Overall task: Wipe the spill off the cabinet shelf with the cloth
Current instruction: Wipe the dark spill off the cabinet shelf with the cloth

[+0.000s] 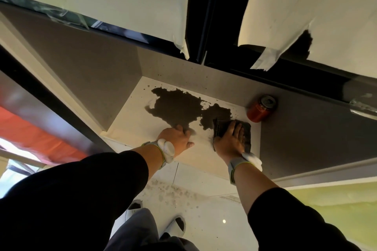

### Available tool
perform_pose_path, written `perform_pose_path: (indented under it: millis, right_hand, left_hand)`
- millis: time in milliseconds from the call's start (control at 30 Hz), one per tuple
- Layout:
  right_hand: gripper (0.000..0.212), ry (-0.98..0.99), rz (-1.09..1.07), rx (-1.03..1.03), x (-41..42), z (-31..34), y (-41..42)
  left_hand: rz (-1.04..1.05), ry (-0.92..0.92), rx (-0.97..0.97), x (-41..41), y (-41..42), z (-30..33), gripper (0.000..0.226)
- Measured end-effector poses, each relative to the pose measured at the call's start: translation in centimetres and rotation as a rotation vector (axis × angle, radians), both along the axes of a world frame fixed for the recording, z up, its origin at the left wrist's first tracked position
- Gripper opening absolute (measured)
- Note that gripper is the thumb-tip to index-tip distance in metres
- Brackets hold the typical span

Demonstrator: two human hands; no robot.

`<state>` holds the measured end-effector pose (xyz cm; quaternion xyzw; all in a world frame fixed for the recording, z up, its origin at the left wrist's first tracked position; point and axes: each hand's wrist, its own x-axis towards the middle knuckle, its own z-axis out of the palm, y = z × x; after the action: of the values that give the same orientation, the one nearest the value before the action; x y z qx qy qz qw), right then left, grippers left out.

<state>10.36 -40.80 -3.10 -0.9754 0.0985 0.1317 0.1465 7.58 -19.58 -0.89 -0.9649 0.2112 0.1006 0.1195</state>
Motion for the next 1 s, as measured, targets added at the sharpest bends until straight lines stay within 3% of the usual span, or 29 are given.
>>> perform_pose_path:
  millis: [1000]
  right_hand:
    - [0.079, 0.072, 0.315, -0.098, 8.9, -0.2, -1.2]
  left_hand:
    - [0.011, -0.053, 0.014, -0.1, 0.0, 0.4, 0.059]
